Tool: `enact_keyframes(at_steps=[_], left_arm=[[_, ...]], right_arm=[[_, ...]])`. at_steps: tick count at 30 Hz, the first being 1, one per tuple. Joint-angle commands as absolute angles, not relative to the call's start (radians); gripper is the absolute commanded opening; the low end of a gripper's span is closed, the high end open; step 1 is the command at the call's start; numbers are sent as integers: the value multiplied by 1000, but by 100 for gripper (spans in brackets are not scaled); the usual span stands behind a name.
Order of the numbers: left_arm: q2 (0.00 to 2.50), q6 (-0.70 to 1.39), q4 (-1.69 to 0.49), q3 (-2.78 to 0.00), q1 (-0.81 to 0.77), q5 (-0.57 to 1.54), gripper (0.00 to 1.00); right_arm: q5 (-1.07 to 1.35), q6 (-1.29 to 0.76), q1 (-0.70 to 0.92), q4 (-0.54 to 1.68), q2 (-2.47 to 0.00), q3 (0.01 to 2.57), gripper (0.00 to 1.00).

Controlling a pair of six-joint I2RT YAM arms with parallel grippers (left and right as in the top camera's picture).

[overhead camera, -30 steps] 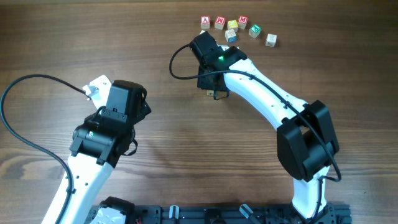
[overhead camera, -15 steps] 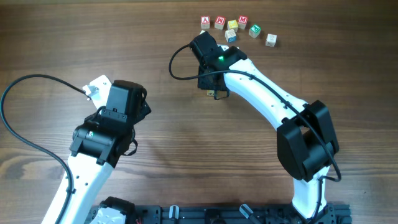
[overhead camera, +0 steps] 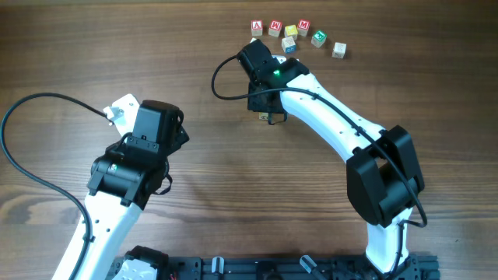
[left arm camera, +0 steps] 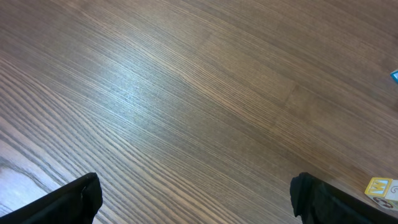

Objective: Form a tower

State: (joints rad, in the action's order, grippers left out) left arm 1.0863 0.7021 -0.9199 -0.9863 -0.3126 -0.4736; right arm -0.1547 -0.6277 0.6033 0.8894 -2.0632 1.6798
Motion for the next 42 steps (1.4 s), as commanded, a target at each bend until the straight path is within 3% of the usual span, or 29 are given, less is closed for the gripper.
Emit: enact_keyframes(at_steps=[1, 11, 42], left_arm=[[1087, 719, -918, -986, -307, -472, 100], [1087, 719, -918, -986, -307, -472, 100], [1087, 719, -918, -986, -307, -472, 100]], right_arm=[[-173, -628, 606, 883, -2025, 1702, 21], [-165, -603, 606, 882, -2018, 1702, 11], [-181, -578, 606, 876, -2005, 1693, 12]])
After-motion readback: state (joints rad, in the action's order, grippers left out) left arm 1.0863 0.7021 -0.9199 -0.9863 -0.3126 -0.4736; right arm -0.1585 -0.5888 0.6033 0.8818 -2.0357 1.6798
